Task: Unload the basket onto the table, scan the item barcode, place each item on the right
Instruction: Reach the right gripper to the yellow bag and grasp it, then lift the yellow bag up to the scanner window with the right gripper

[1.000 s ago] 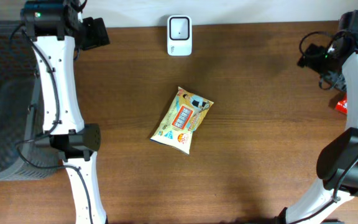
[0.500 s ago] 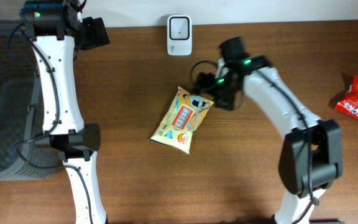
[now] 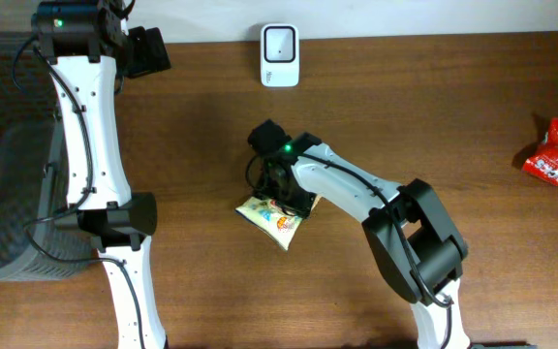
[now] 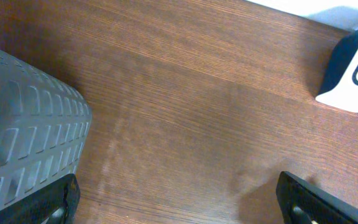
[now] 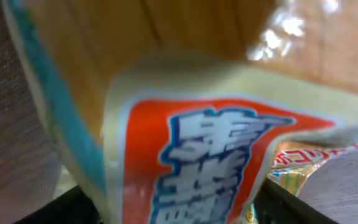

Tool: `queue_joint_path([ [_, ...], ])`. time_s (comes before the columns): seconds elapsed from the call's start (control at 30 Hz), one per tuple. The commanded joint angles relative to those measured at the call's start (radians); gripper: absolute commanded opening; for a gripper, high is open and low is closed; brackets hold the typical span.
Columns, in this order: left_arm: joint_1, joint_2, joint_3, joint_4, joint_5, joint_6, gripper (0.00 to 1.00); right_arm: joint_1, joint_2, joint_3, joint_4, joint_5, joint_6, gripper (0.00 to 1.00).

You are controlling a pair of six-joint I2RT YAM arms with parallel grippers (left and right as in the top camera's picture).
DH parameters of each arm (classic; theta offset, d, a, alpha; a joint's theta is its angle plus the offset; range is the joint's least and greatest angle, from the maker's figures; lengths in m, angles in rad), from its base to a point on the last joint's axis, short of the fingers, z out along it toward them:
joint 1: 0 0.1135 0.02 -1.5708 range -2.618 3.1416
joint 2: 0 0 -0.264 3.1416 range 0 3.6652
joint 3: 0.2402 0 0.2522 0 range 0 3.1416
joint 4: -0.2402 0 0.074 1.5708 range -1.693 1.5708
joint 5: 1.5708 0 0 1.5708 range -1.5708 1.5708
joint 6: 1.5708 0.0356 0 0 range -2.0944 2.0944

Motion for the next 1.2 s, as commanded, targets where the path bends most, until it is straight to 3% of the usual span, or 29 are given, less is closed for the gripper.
queue_joint_path([
  [0.0, 0.005, -0.013, 0.01, -0.001, -0.007, -0.009, 0.99, 0.003, 0.061, -0.015, -0.011, 0.013, 0.014, 0.38],
  [0.03, 0.005, -0.013, 0.01, -0.001, -0.008, -0.009, 0.99, -0.007, 0.055, -0.014, -0.012, 0.013, -0.002, 0.25],
  [0.07, 0.005, -0.013, 0.01, -0.001, -0.008, -0.009, 0.99, -0.017, 0.045, -0.014, -0.023, 0.013, -0.013, 0.04],
  [0.2, 0.005, -0.013, 0.01, -0.001, -0.007, -0.009, 0.99, -0.093, -0.012, 0.068, -0.116, -0.107, -0.173, 0.04],
  [0.27, 0.005, -0.013, 0.01, -0.001, -0.008, -0.009, 0.99, -0.139, -0.028, 0.133, -0.152, -0.336, -0.287, 0.04],
  [0.37, 0.005, -0.013, 0.01, -0.001, -0.008, -0.009, 0.99, -0.219, -0.036, 0.181, -0.188, -0.816, -0.316, 0.04],
  [0.5, 0.005, -0.013, 0.01, -0.001, -0.007, -0.009, 0.99, -0.257, -0.036, 0.181, -0.188, -1.148, -0.316, 0.04],
  [0.6, 0.005, -0.013, 0.01, -0.001, -0.008, -0.009, 0.99, -0.257, -0.036, 0.181, -0.185, -1.456, -0.427, 0.04],
  [0.87, 0.005, -0.013, 0.01, -0.001, -0.008, -0.009, 0.99, -0.254, -0.038, 0.181, -0.256, -1.462, -0.643, 0.04],
  [1.17, 0.005, -0.013, 0.01, -0.001, -0.008, -0.009, 0.99, -0.152, -0.046, 0.181, -0.29, -1.462, -1.077, 0.04],
])
